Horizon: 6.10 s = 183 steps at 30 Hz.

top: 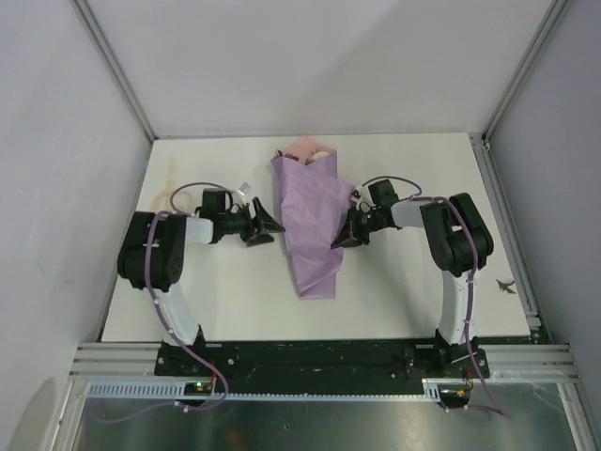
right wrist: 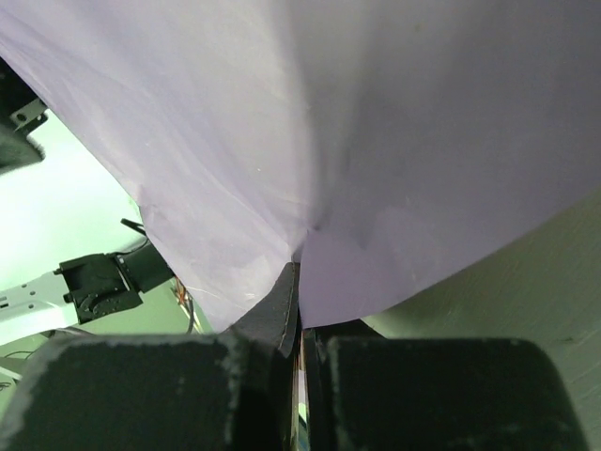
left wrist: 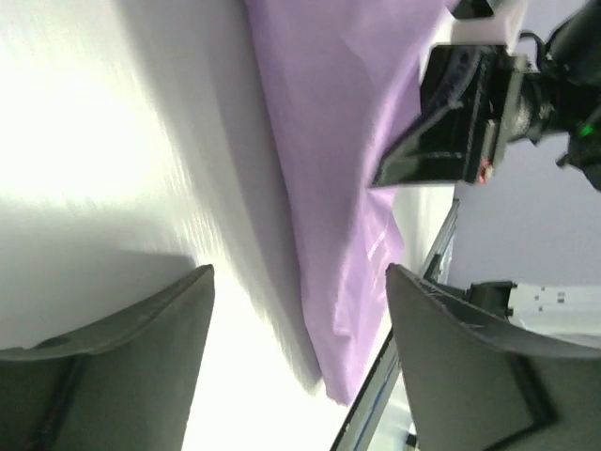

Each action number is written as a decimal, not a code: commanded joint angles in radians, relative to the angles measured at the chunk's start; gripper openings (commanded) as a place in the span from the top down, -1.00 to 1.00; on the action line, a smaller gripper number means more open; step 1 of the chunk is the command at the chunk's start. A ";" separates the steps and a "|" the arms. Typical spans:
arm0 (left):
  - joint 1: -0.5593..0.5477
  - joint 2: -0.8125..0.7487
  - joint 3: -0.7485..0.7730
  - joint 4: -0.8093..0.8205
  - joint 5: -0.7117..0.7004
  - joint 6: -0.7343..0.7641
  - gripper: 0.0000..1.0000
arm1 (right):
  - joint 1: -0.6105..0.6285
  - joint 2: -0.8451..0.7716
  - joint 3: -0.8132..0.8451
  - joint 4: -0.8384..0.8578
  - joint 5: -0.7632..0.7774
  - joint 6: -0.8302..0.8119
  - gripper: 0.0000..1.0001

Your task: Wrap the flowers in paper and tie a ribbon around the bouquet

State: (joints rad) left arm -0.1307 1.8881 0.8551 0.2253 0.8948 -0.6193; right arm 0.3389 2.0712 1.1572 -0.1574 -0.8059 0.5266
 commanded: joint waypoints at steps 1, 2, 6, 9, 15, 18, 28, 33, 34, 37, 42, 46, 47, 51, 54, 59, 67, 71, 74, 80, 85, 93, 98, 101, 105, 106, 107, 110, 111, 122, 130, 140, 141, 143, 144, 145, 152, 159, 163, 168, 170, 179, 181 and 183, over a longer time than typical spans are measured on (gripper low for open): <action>0.002 -0.180 -0.095 0.005 0.060 0.019 -0.69 | 0.008 0.021 -0.016 -0.038 0.052 -0.009 1.00; -0.010 -0.198 -0.136 0.002 0.066 0.008 -0.73 | 0.009 0.023 -0.016 -0.036 0.052 -0.004 1.00; -0.070 -0.224 -0.235 -0.002 0.047 0.041 -0.72 | 0.008 0.024 -0.024 -0.034 0.058 -0.001 1.00; -0.110 -0.143 -0.194 -0.003 0.061 0.054 -0.60 | 0.008 0.019 -0.031 -0.027 0.063 -0.003 1.00; -0.142 -0.030 -0.123 0.001 0.075 0.083 0.35 | 0.005 0.023 -0.033 -0.024 0.065 -0.005 1.00; -0.116 -0.035 -0.139 -0.007 0.106 0.088 0.57 | 0.003 0.029 -0.033 -0.020 0.060 -0.006 1.00; -0.030 -0.430 -0.134 -0.370 0.120 0.347 -0.22 | 0.014 0.015 -0.032 -0.026 0.042 -0.035 1.00; -0.232 -0.403 -0.120 -0.172 0.090 0.191 0.06 | 0.017 0.012 -0.032 -0.033 0.028 -0.050 1.00; -0.259 -0.353 -0.109 -0.137 0.085 0.164 0.15 | 0.017 0.013 -0.032 -0.033 0.024 -0.051 1.00; -0.322 -0.229 -0.089 -0.074 0.072 0.118 0.35 | 0.016 0.012 -0.032 -0.028 0.016 -0.051 1.00; -0.353 -0.048 -0.116 -0.024 0.067 0.102 0.54 | 0.003 0.007 -0.020 -0.032 -0.005 -0.054 1.00; -0.350 0.064 -0.117 -0.020 0.074 0.135 0.67 | -0.010 -0.019 -0.010 -0.047 -0.046 -0.069 0.94; -0.348 0.084 -0.114 -0.020 0.074 0.139 0.69 | -0.015 -0.030 -0.007 -0.056 -0.063 -0.071 0.82; -0.345 0.120 -0.109 -0.020 0.062 0.139 0.71 | -0.066 -0.127 0.004 -0.114 -0.111 -0.097 0.29; -0.345 0.124 -0.108 -0.020 0.049 0.135 0.71 | -0.111 -0.241 0.011 -0.184 -0.129 -0.146 0.00; -0.345 0.129 -0.102 -0.020 0.038 0.129 0.69 | -0.093 -0.379 -0.022 -0.188 -0.182 -0.123 -0.10; -0.337 0.090 -0.122 -0.020 0.029 0.132 0.63 | 0.107 -0.341 -0.132 0.009 -0.161 0.007 0.12; -0.329 0.073 -0.125 -0.020 0.029 0.132 0.61 | 0.136 -0.231 -0.159 0.030 -0.106 -0.017 0.32; -0.327 0.052 -0.131 -0.017 0.034 0.122 0.57 | 0.146 -0.157 -0.162 -0.016 -0.053 -0.073 0.41; -0.280 0.004 -0.153 0.010 0.035 0.079 0.39 | 0.207 -0.117 -0.136 -0.155 0.177 -0.251 0.49; -0.198 -0.014 -0.137 0.029 0.031 0.034 0.27 | 0.228 -0.084 -0.106 -0.222 0.225 -0.303 0.52; -0.052 0.130 0.060 0.032 -0.006 0.006 0.18 | 0.231 -0.035 -0.069 -0.290 0.240 -0.352 0.58; -0.012 0.197 0.187 0.033 -0.033 -0.021 0.12 | 0.216 -0.026 -0.057 -0.311 0.228 -0.364 0.58; -0.013 0.215 0.208 0.034 -0.030 -0.023 0.13 | 0.197 -0.021 -0.046 -0.321 0.218 -0.369 0.58; -0.017 0.193 0.130 0.034 -0.016 -0.007 0.18 | 0.167 -0.015 -0.026 -0.330 0.200 -0.371 0.58; -0.019 0.168 0.101 0.034 -0.003 0.000 0.19 | 0.162 -0.014 -0.023 -0.333 0.197 -0.371 0.58; -0.024 0.147 0.056 0.034 0.008 0.009 0.20 | 0.157 -0.012 -0.018 -0.334 0.194 -0.372 0.58; -0.046 0.049 -0.066 0.035 0.046 0.028 0.20 | 0.151 -0.007 -0.009 -0.337 0.185 -0.370 0.58; -0.058 0.022 -0.108 0.035 0.057 0.030 0.20 | 0.151 -0.005 -0.008 -0.338 0.182 -0.368 0.58; -0.149 -0.230 -0.194 0.031 0.146 0.035 0.23 | 0.148 0.006 -0.003 -0.335 0.157 -0.359 0.59; -0.141 -0.170 -0.131 0.047 0.081 -0.008 0.33 | 0.147 -0.003 0.003 -0.357 0.170 -0.384 0.58; 0.061 -0.233 -0.116 -0.013 0.059 0.065 0.00 | 0.152 -0.023 0.009 -0.375 0.189 -0.410 0.59; 0.070 -0.245 -0.119 -0.025 0.051 0.075 -0.06 | 0.155 -0.021 0.011 -0.375 0.188 -0.411 0.58; 0.068 -0.254 -0.116 -0.034 0.042 0.085 -0.12 | 0.160 -0.018 0.015 -0.375 0.184 -0.412 0.59; 0.056 -0.250 -0.107 -0.035 0.045 0.087 -0.13 | 0.162 -0.015 0.017 -0.377 0.184 -0.415 0.58; 0.044 -0.239 -0.095 -0.034 0.052 0.084 -0.10 | 0.162 -0.014 0.018 -0.378 0.185 -0.416 0.59; -0.114 -0.150 -0.028 0.114 0.066 -0.018 0.21 | 0.164 0.000 0.032 -0.408 0.188 -0.441 0.59; -0.101 0.111 0.122 0.243 -0.010 -0.147 0.33 | 0.164 0.062 0.087 -0.489 0.188 -0.472 0.71; -0.059 0.228 0.213 0.270 -0.055 -0.194 0.33 | 0.163 0.083 0.102 -0.525 0.194 -0.494 0.77; -0.002 0.286 0.317 0.278 -0.095 -0.246 0.18 | 0.158 0.097 0.116 -0.545 0.191 -0.505 0.79; 0.027 0.286 0.364 0.278 -0.100 -0.256 0.06 | 0.156 0.101 0.118 -0.546 0.185 -0.506 0.80; 0.250 -0.062 0.522 -0.448 -0.068 0.283 -0.42 | 0.154 0.094 0.121 -0.522 0.106 -0.488 0.77; 0.311 -0.118 0.583 -0.748 -0.132 0.562 -0.50 | 0.154 0.095 0.121 -0.520 0.103 -0.488 0.76; 0.367 -0.168 0.608 -0.967 -0.211 0.788 -0.56 | 0.153 0.097 0.121 -0.513 0.102 -0.485 0.76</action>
State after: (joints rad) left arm 0.1375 1.8809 1.3758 -0.1631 0.8001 -0.3904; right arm 0.4892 2.1170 1.2984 -0.6788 -0.8333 0.0849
